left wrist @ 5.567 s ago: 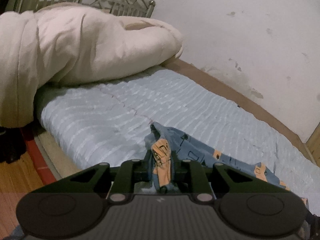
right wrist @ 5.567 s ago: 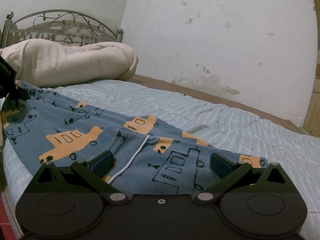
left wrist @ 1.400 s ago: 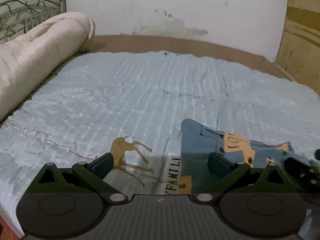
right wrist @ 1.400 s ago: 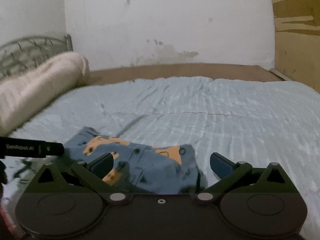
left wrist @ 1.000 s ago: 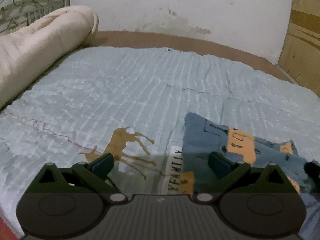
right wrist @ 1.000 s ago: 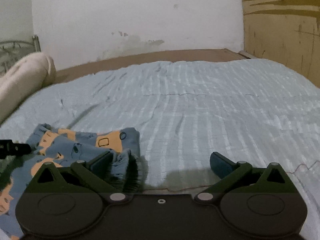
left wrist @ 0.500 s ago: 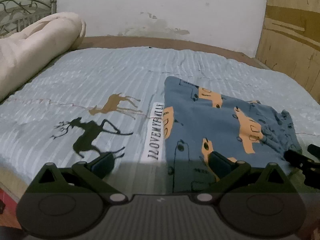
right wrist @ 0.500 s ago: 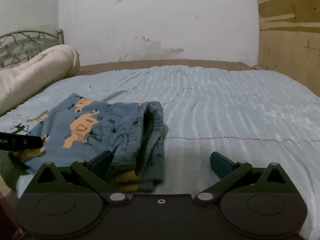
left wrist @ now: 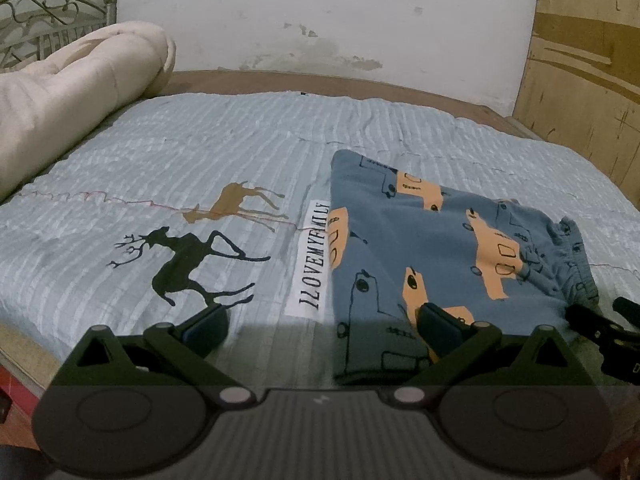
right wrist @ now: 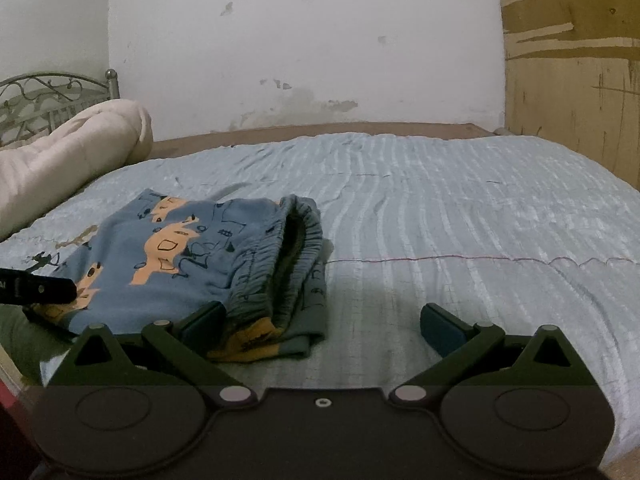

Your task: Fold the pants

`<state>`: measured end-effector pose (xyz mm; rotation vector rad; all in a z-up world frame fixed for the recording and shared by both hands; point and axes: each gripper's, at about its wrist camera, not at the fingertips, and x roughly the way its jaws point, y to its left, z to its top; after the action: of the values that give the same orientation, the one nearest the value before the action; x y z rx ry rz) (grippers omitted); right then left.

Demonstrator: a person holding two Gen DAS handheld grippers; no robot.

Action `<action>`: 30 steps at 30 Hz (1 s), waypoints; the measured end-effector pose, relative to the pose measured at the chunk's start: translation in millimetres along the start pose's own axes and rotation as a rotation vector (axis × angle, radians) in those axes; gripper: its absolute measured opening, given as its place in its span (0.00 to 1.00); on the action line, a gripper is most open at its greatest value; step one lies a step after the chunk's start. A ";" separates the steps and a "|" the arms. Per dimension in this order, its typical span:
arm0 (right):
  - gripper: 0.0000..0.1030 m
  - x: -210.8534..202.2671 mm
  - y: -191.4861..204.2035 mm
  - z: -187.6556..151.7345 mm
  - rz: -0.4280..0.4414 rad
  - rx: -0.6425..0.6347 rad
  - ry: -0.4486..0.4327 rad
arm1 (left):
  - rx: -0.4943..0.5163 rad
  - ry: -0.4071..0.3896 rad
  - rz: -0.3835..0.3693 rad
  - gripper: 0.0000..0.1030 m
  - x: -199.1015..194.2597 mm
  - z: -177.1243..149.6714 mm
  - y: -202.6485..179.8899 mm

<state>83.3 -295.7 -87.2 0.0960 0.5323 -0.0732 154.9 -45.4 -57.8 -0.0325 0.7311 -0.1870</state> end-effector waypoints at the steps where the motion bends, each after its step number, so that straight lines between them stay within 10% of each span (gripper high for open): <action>1: 0.99 0.5 -0.1 -0.1 0.002 0.003 0.000 | 0.000 0.000 0.000 0.99 0.1 -0.1 0.0; 20: 0.99 -1.6 -2.3 -4.8 0.012 0.012 -0.021 | -0.006 0.002 -0.007 0.99 -1.1 -1.2 1.3; 30: 0.99 -1.3 -42.0 12.7 0.296 0.186 -0.033 | -0.045 0.034 -0.052 0.99 1.0 4.0 8.6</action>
<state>84.6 -338.7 -78.7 0.3536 0.4729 0.1648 159.6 -37.3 -56.4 -0.0910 0.7691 -0.2213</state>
